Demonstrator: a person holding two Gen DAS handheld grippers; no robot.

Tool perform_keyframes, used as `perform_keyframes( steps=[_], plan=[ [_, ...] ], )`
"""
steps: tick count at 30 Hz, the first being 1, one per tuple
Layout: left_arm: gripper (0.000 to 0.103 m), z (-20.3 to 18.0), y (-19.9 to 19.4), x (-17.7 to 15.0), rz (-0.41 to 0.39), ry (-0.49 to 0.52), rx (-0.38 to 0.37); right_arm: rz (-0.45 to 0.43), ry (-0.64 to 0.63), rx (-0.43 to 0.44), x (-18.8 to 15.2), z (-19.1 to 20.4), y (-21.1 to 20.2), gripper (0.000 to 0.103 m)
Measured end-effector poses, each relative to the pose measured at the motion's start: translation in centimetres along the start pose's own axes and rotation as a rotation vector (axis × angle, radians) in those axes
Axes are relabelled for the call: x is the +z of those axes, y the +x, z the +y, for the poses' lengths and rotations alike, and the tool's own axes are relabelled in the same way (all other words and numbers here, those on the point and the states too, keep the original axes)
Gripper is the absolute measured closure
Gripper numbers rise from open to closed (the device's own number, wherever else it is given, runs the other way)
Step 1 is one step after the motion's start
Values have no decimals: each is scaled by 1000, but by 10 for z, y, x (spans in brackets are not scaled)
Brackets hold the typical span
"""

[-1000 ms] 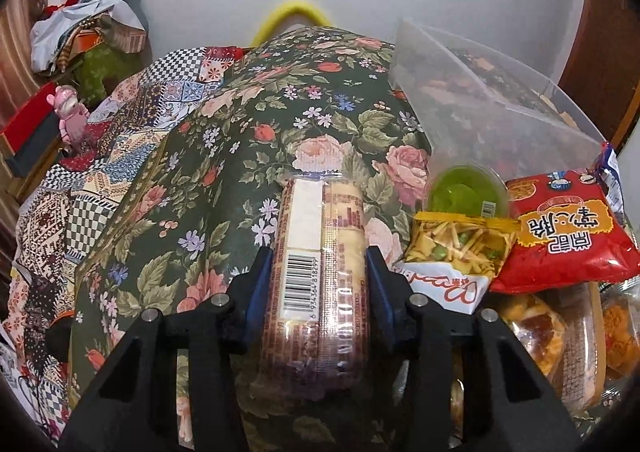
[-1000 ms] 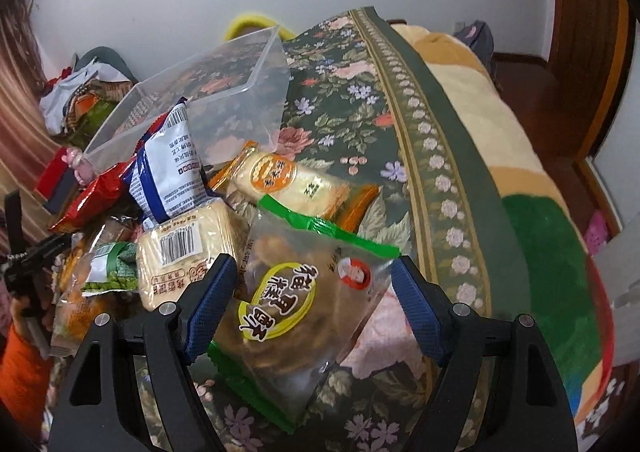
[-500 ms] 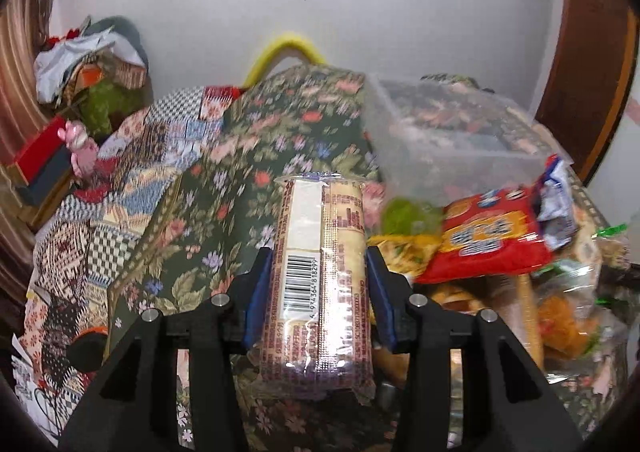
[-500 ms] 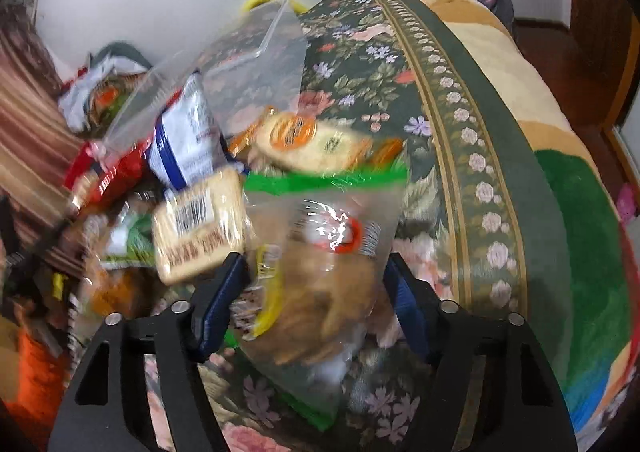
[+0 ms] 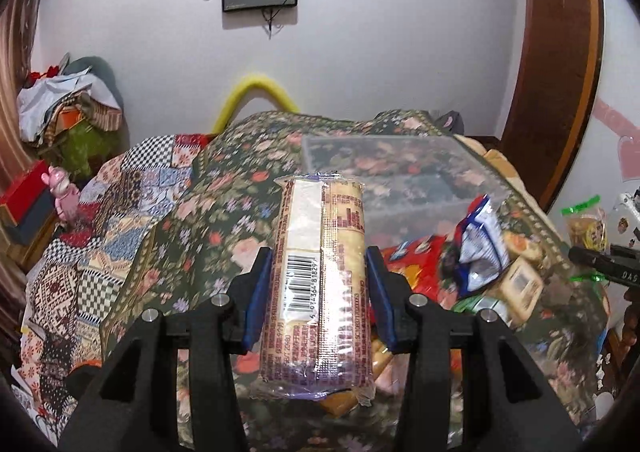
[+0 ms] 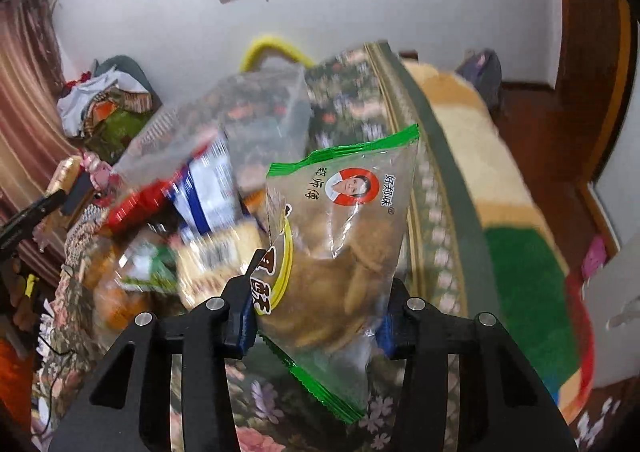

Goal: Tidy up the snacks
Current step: 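Lift and carry both held snacks over the clear plastic box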

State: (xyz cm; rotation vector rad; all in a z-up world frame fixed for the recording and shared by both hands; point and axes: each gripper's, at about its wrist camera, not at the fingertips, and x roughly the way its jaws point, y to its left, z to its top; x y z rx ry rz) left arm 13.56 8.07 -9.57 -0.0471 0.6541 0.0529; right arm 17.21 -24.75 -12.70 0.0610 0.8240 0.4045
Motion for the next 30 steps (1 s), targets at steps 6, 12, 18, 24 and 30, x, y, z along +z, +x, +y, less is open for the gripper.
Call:
perform_keyframes(
  steps=[6,12,18,24,30],
  plan=[
    [58,-16,5,22,-32,-3,-26,-99,-62,30,33,17,-8,60],
    [58,-28,21,44,-40,2,-42,-153,-116,63,56,38,-1,60],
    [58,-38,51,63,-18,16,-40,-151,-148,102,75,50,23,60],
    [58,-45,83,75,14,22,-32,-134,-175,112,84,60,47,60],
    [58,-49,116,83,68,25,-40,-94,-184,118,92,65,67,60]
  ],
)
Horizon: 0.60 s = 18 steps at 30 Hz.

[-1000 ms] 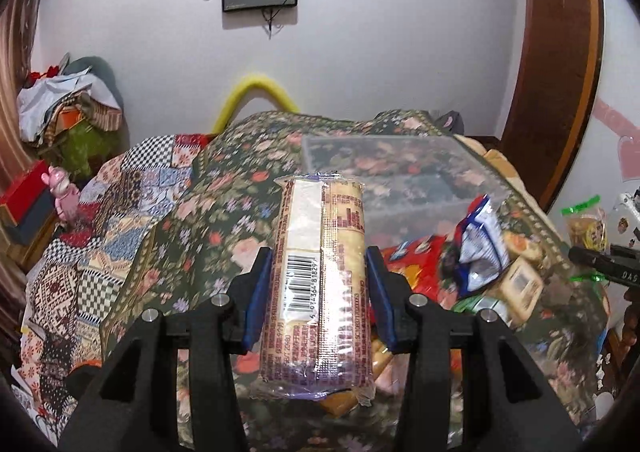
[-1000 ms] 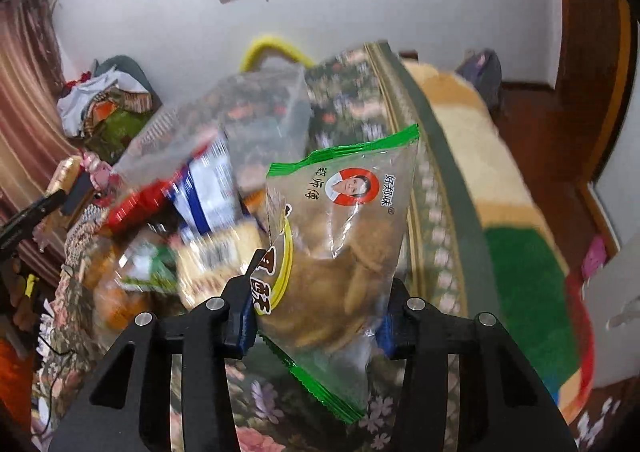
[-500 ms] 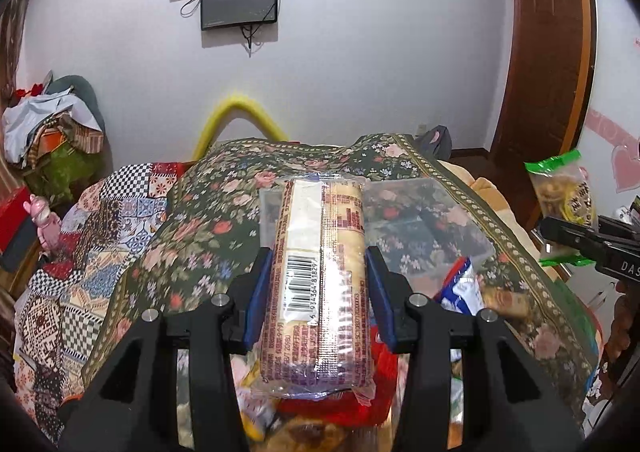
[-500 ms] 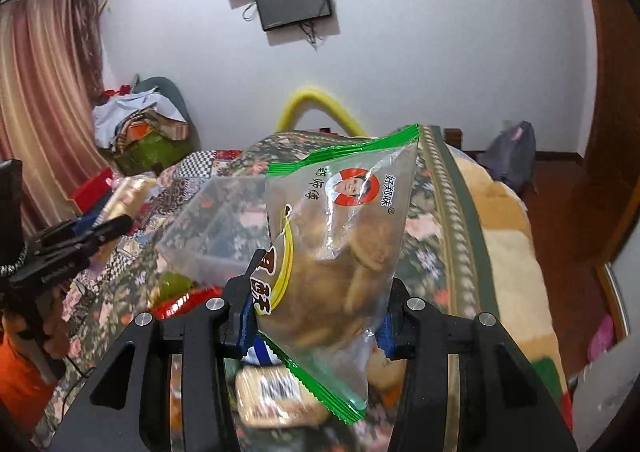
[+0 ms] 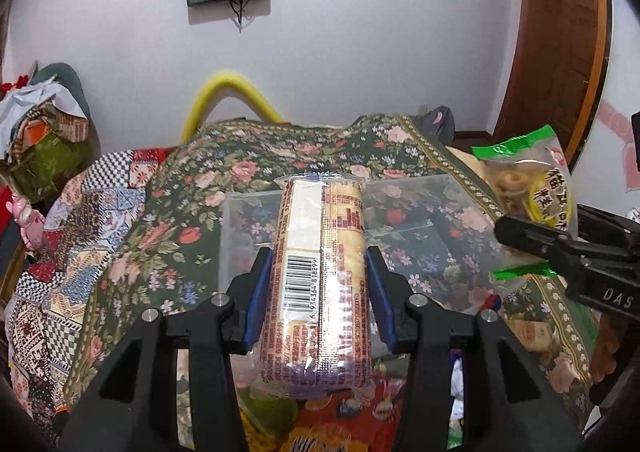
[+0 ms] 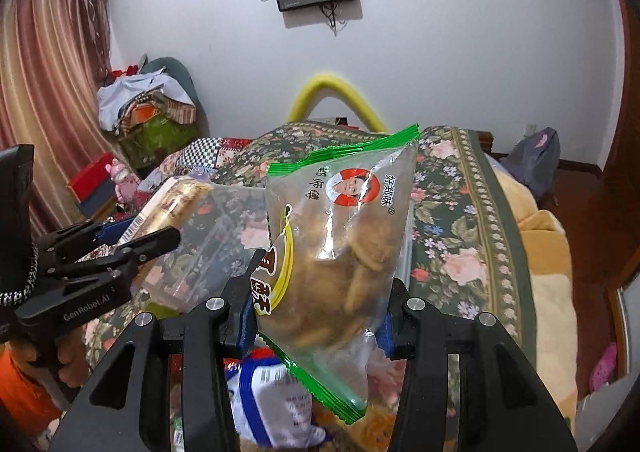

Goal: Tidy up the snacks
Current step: 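Lift and carry both held snacks over the clear plastic box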

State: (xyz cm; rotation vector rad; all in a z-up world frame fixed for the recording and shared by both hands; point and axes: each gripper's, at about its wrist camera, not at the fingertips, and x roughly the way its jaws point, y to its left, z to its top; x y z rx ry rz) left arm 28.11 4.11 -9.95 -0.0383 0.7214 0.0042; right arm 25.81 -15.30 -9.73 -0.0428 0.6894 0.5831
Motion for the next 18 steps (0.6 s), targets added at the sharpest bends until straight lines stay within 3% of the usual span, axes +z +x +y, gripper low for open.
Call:
perform_keyframes(
  steps=[11,18],
  plan=[
    [58,-3,51,1,119,16,2,168,-53,16,3,-5,45,60],
    [58,0,56,1,135,2,10,207,-45,11,1,-9,52,58]
  ],
)
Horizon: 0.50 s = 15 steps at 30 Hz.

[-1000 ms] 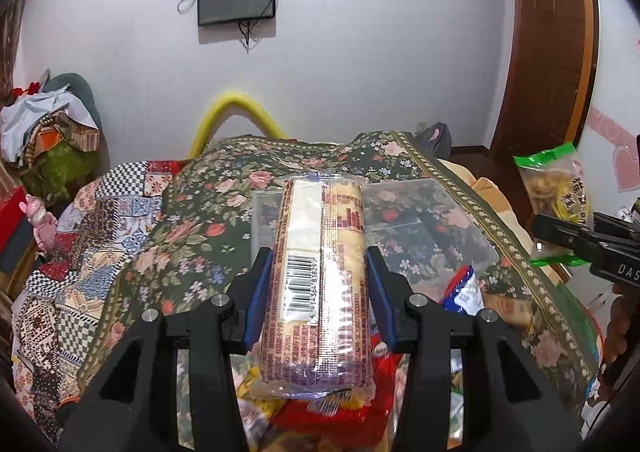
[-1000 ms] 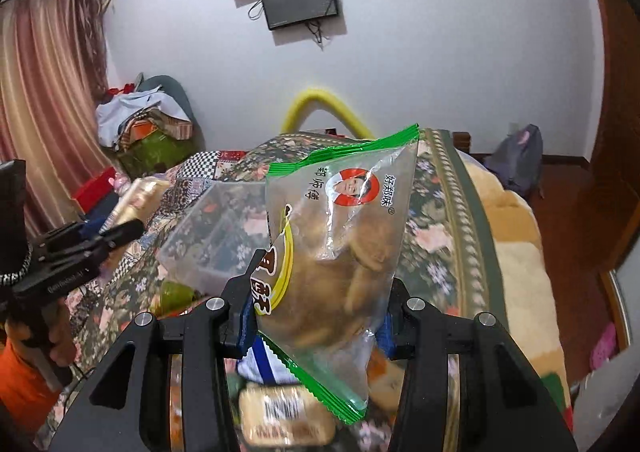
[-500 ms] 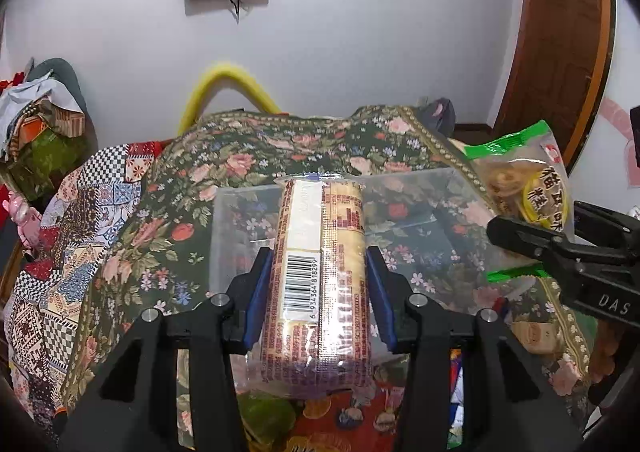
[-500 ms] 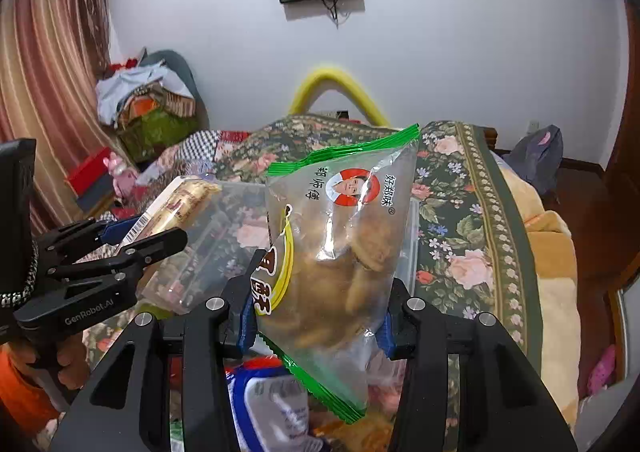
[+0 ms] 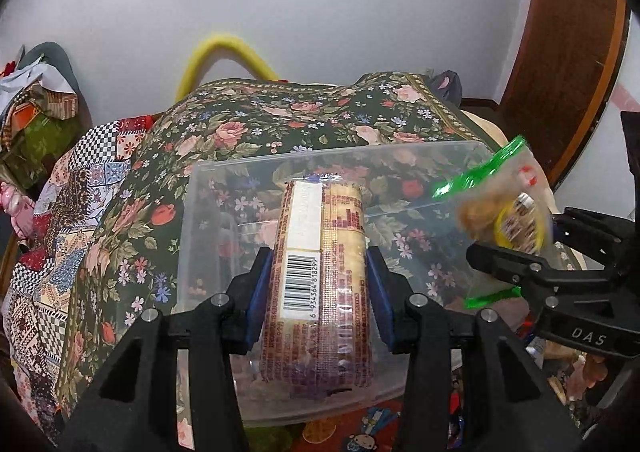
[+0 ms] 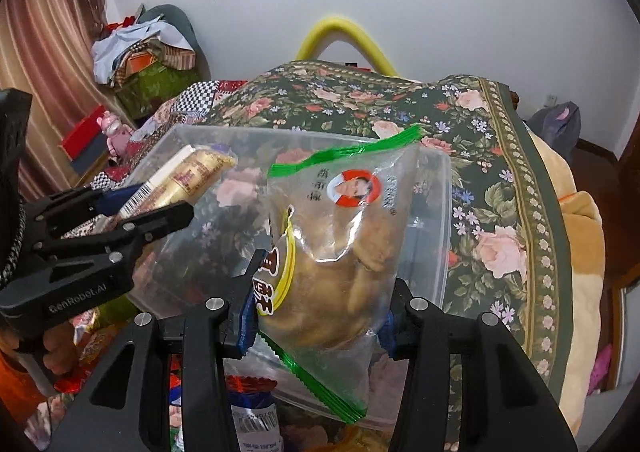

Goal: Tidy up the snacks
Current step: 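Lift and carry both held snacks over the clear plastic box, then open both tools to drop the biscuit roll and cookie bag into the box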

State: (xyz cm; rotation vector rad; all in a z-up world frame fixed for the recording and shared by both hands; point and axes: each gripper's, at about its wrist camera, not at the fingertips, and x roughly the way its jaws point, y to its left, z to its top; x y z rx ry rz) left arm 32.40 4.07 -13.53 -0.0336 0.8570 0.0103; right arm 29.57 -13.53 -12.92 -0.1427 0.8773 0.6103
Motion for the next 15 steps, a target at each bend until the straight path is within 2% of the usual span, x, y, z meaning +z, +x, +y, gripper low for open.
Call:
perform_keyframes(
  steps=[2,5,15],
  plan=[
    [57,-1,-3,0,-7,0,3,-11,-8,-14,0,0,-3,56],
    [57,-2,-12,2,-24,16,6,-35,-12,-32,1,1,-10,41],
    [55,-3,-68,-2,-106,44,-23,-129,-31,-43,5,7,-52,35]
  ],
)
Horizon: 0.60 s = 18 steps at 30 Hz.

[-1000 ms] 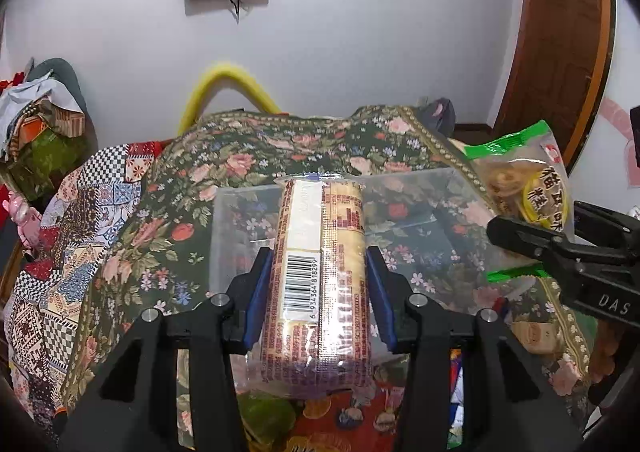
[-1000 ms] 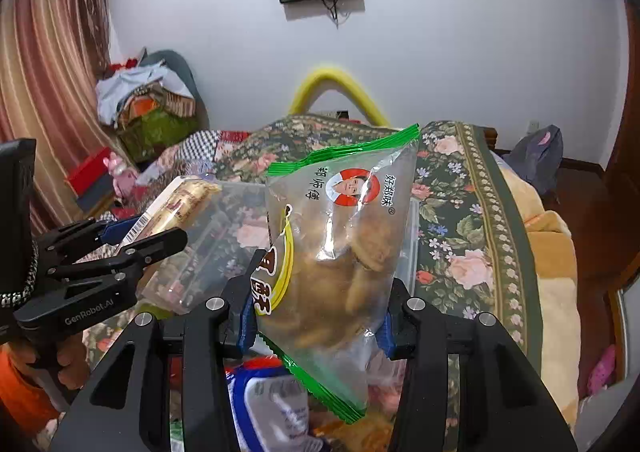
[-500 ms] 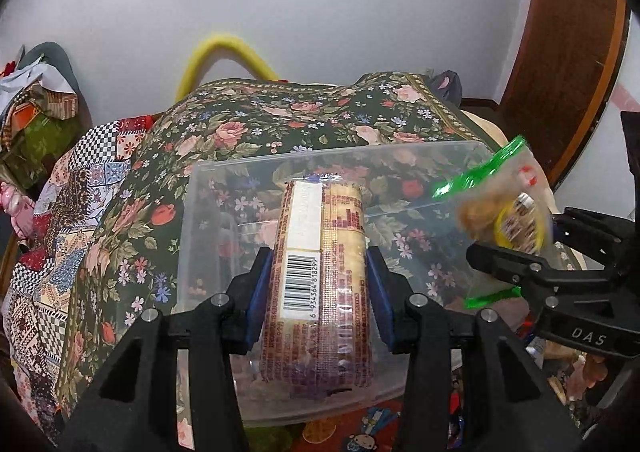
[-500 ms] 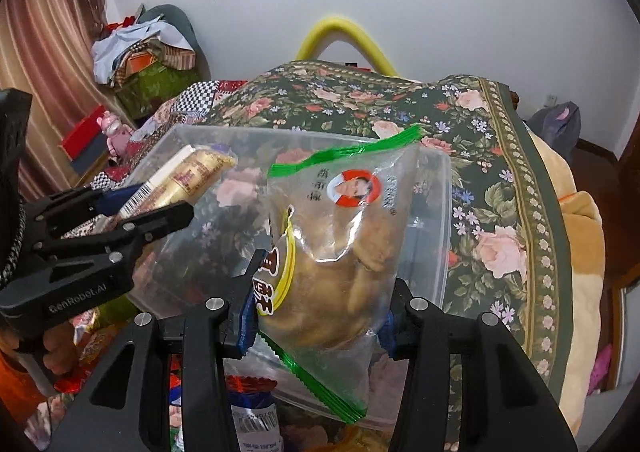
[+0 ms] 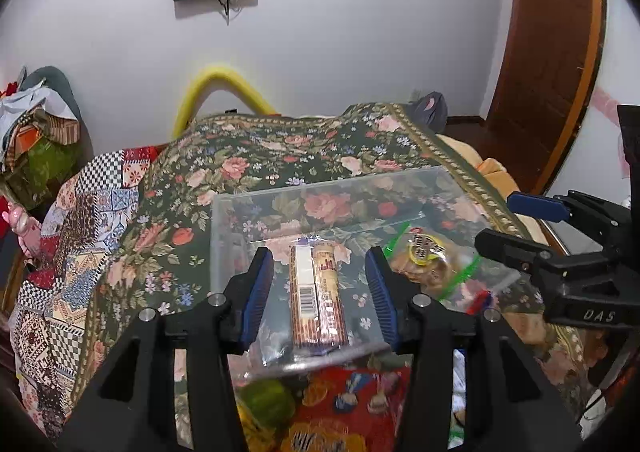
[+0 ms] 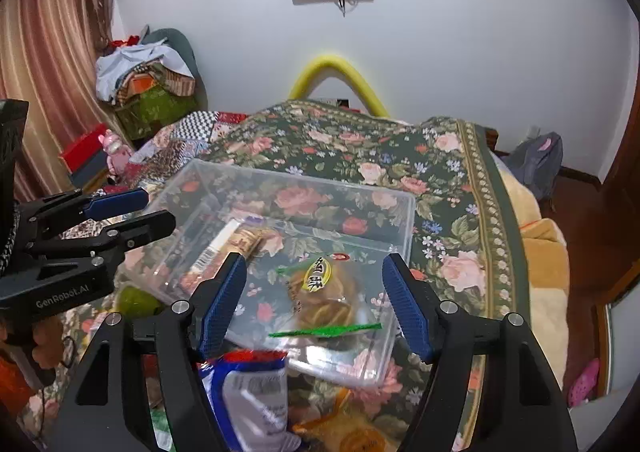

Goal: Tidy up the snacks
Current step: 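Open both tools to drop the biscuit roll and cookie bag into the box, then grasp the clear puffed-snack bag with left tool while right tool grasps the square bread cake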

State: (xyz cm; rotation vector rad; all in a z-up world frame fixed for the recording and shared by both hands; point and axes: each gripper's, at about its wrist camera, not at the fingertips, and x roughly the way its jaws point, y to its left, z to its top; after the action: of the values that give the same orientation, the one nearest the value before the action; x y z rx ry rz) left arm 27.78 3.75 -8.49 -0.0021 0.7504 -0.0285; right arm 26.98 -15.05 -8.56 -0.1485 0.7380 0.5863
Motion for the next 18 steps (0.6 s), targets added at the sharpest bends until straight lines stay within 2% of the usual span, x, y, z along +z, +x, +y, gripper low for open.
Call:
perform_keyframes(
  steps=[2,6,11,18],
  plan=[
    [53,2,-13,-4,-8,0,-11,-16,-5,4,-1,2,-10,35],
    [50,8,-38,-17,-15,-4,-23,-47,-6,10,-9,7,-31,23],
    [47,12,-59,-46,2,13,-11,-55,5,14,-25,10,-46,21],
    [46,26,-66,-99,102,-13,-20,-22,29,12,-59,12,-49,18]
  ],
)
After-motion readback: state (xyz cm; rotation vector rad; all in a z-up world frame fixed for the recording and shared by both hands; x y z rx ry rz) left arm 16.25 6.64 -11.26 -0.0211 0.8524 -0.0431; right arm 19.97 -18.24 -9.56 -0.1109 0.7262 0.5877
